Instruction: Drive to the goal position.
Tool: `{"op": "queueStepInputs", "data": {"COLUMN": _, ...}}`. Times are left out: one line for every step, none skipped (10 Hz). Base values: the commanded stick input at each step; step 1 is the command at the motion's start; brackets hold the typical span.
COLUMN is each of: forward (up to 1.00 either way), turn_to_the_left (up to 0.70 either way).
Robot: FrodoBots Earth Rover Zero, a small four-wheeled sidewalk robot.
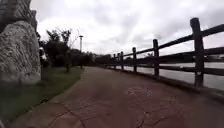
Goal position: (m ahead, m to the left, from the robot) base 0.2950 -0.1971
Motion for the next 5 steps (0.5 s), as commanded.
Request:
{"op": "queueStepInputs", "data": {"forward": 0.00, "turn_to_the_left": 0.00}}
{"op": "queueStepInputs", "data": {"forward": 0.00, "turn_to_the_left": 0.00}}
{"op": "queueStepInputs", "data": {"forward": 0.00, "turn_to_the_left": 0.00}}
{"op": "queueStepInputs", "data": {"forward": 0.00, "turn_to_the_left": 0.00}}
{"op": "queueStepInputs", "data": {"forward": 0.00, "turn_to_the_left": 0.00}}
